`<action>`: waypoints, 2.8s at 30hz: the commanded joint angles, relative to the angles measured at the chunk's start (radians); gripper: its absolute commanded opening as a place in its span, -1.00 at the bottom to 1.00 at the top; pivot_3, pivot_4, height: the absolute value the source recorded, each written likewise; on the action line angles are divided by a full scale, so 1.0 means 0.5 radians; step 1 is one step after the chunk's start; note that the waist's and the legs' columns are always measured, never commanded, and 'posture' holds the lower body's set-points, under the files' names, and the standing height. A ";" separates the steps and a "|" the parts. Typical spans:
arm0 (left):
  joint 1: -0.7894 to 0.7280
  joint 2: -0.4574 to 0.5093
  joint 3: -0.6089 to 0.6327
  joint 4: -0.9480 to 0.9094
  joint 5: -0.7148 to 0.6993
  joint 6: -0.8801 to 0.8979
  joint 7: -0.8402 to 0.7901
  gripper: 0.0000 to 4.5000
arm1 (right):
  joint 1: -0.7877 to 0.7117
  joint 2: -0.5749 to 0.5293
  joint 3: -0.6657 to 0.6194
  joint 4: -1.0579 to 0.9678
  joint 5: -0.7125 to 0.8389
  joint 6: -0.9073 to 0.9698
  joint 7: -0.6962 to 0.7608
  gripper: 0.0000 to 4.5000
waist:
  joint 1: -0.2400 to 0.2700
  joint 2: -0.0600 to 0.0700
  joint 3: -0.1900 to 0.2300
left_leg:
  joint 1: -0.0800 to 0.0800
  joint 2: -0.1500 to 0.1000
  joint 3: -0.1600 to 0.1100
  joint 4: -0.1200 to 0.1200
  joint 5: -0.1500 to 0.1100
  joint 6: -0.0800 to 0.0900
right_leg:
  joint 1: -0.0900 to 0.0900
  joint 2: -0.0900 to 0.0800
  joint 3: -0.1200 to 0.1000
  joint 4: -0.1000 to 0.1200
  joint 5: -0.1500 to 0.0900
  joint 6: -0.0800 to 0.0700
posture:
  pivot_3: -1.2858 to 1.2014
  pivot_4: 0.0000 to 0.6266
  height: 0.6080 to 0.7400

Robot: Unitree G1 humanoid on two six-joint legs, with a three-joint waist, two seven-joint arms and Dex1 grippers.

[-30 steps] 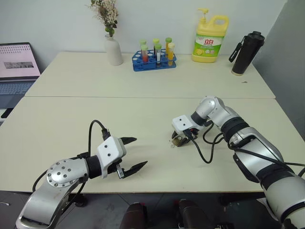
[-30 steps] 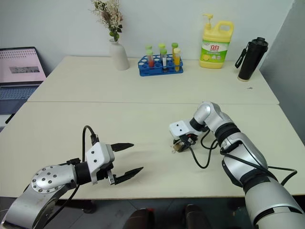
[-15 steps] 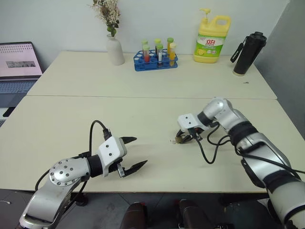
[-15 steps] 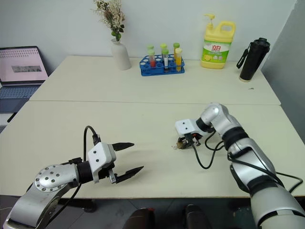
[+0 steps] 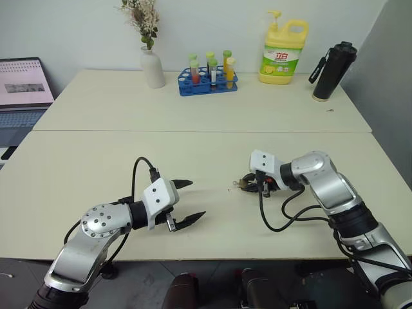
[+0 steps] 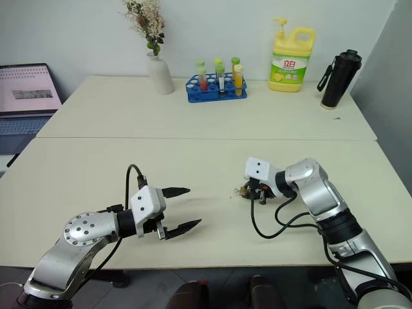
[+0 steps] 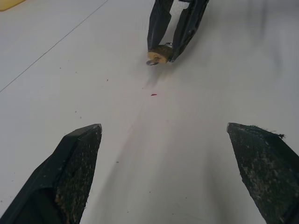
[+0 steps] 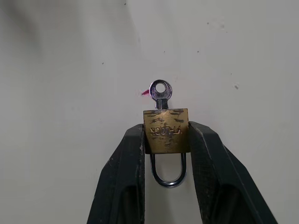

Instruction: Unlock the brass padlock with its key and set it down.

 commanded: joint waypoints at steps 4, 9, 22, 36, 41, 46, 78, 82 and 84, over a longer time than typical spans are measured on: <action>-0.070 -0.010 -0.027 0.039 0.010 -0.066 -0.036 1.00 | 0.044 -0.003 0.012 -0.078 0.017 -0.013 -0.127 -0.43 | 0.000 0.000 0.000 | -0.001 -0.001 0.003 0.000 0.000 0.000 | 0.000 0.000 0.000 -0.001 0.000 0.000 | 0.03 -0.52 1.00; -0.085 -0.012 -0.031 0.057 0.012 -0.077 -0.055 1.00 | 0.067 -0.035 -0.017 -0.120 0.059 0.024 -0.155 0.35 | -0.001 0.000 0.000 | 0.000 0.000 0.001 0.000 0.000 0.000 | 0.000 0.000 0.000 -0.001 0.000 0.000 | 0.03 -0.52 1.00; -0.078 0.000 -0.015 0.062 -0.023 -0.055 -0.083 1.00 | 0.320 -0.064 -0.202 -0.376 0.297 0.032 -0.325 0.98 | -0.001 0.000 0.000 | -0.001 0.000 0.001 0.000 0.000 0.000 | 0.000 0.000 0.000 -0.001 -0.004 0.007 | 0.03 -0.52 1.00; -0.118 0.097 0.014 0.021 -0.167 0.042 -0.257 1.00 | 0.221 0.092 -0.155 0.356 0.397 -0.572 -0.180 0.98 | -0.003 -0.001 0.000 | 0.000 0.000 0.002 0.000 0.000 0.000 | 0.000 0.003 0.001 -0.001 -0.001 0.002 | 0.03 -0.52 1.00; -0.140 0.089 0.007 0.036 -0.154 0.023 -0.257 1.00 | 0.165 0.125 -0.142 0.520 0.365 -0.665 -0.188 0.98 | -0.003 -0.001 0.000 | 0.000 0.000 0.002 0.000 0.000 0.000 | 0.000 0.004 0.001 -0.001 -0.001 0.002 | 0.03 -0.52 1.00; -0.144 0.083 0.006 0.041 -0.144 0.011 -0.250 1.00 | 0.144 0.147 -0.126 0.580 0.352 -0.696 -0.181 0.98 | -0.003 -0.001 0.000 | 0.000 0.000 0.003 0.000 0.000 0.000 | 0.000 0.004 0.001 -0.001 0.000 0.001 | 0.03 -0.52 1.00; -0.461 -0.085 0.165 0.139 -0.471 0.413 -0.080 1.00 | 0.184 -0.264 -0.167 -0.052 -0.443 -1.680 -0.842 -0.58 | 0.001 -0.001 0.000 | -0.001 0.000 0.001 0.001 0.000 0.000 | 0.000 0.004 0.001 0.000 -0.002 0.005 | 0.03 -0.52 1.00; -0.650 -0.168 0.207 0.173 -0.665 0.641 -0.027 1.00 | 0.164 -0.363 -0.140 -0.094 -0.808 -2.042 -1.149 -0.58 | 0.002 -0.002 0.000 | -0.002 -0.001 0.002 0.001 0.000 0.000 | 0.000 0.004 0.001 0.000 -0.004 0.007 | 0.03 -0.52 1.00; -0.691 -0.175 0.214 0.181 -0.677 0.681 0.001 1.00 | 0.170 -0.342 -0.153 -0.081 -0.817 -2.089 -1.213 -0.58 | -0.005 -0.002 0.000 | -0.001 -0.001 0.003 0.001 0.000 -0.001 | 0.000 0.004 0.002 0.000 -0.004 0.007 | 0.03 -0.52 1.00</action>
